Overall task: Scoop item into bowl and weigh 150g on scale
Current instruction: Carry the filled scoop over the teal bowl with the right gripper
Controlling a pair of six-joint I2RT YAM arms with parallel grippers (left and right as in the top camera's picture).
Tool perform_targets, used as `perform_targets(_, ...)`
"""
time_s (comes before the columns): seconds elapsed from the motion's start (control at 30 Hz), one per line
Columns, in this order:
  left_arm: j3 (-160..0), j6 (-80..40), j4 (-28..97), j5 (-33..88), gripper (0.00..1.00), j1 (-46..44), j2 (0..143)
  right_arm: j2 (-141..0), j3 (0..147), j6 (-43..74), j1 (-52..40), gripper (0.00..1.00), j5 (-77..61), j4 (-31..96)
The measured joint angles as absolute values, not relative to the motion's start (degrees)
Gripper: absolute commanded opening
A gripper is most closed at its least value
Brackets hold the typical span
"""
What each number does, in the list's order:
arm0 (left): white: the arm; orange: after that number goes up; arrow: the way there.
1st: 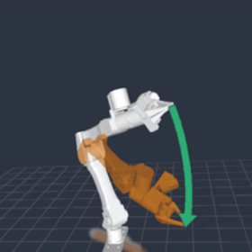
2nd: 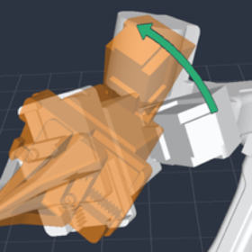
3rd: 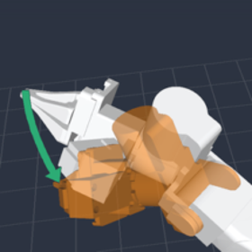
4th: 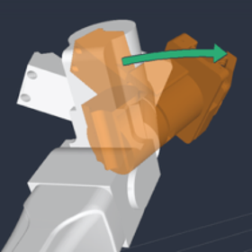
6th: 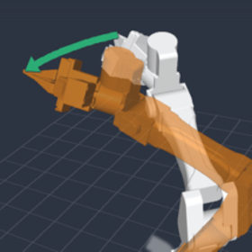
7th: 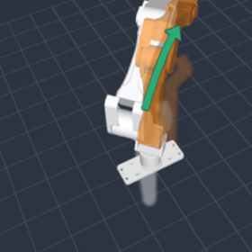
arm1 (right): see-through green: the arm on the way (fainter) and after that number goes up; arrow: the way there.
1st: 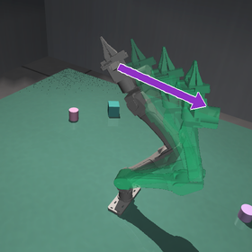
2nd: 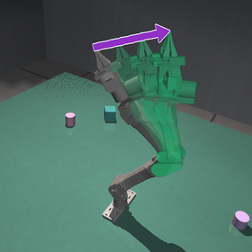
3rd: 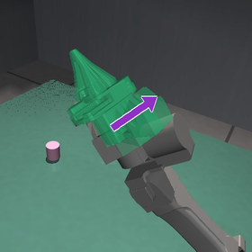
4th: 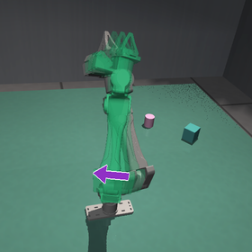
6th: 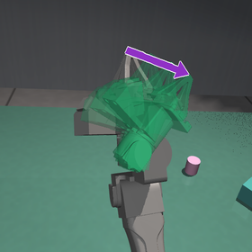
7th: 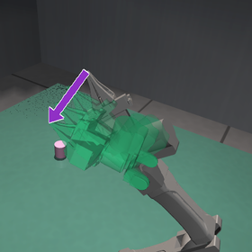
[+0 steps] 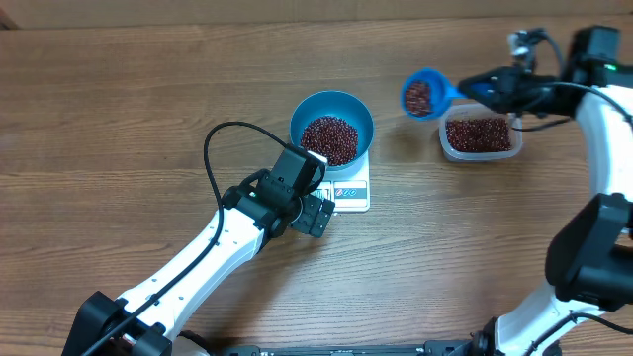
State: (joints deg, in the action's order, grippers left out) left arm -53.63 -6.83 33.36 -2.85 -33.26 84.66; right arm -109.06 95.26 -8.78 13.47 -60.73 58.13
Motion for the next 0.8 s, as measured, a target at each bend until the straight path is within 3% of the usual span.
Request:
perform_targets(0.2,-53.6,-6.8,33.4,-2.9,1.0,-33.3,84.7,-109.0,95.9,-7.7,5.5,0.04,-60.2,52.4)
perform_targets(0.5,-53.6,-6.8,33.4,-2.9,1.0,-33.3,84.7,-109.0,104.1,-7.6,-3.2,0.04,-48.8,52.0)
perform_targets(0.8,-53.6,-6.8,33.4,-2.9,1.0,-33.3,84.7,-108.9,106.1,-15.6,-12.6,0.04,-35.4,54.9)
